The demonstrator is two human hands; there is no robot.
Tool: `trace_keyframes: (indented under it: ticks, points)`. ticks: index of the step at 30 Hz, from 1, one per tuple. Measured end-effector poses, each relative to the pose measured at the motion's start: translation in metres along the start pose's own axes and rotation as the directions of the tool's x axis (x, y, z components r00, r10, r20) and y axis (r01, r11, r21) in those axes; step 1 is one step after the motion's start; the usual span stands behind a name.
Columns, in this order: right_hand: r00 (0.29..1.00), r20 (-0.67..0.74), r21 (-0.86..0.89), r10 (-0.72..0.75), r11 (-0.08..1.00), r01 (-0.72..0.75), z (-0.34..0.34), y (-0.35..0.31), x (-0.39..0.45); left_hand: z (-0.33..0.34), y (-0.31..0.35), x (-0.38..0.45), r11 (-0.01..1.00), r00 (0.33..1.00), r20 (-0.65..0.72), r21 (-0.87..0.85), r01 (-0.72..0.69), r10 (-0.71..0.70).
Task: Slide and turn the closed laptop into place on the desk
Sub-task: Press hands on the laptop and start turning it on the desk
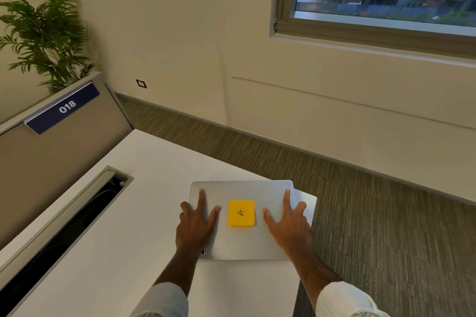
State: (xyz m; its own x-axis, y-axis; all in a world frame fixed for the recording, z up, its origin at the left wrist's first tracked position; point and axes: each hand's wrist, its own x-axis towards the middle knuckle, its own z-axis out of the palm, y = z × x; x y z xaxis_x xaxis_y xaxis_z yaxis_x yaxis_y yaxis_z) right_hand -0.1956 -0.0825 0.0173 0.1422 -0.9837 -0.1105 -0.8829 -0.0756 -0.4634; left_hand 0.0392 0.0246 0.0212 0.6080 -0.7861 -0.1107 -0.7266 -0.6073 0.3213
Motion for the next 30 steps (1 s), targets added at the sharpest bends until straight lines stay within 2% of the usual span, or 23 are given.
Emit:
trace_keyframes:
  ticks: [11, 30]
  points:
    - [0.997, 0.019, 0.000, -0.069, 0.998, 0.069, 0.012, -0.027, -0.018, -0.016, -0.034, -0.015, 0.999, 0.999, -0.016, 0.023, 0.047, -0.046]
    - [0.949, 0.107, -0.106, -0.297, 0.946, 0.308, 0.055, -0.125, -0.071, -0.062, -0.149, -0.069, 0.965, 0.962, -0.082, -0.009, 0.262, -0.262]
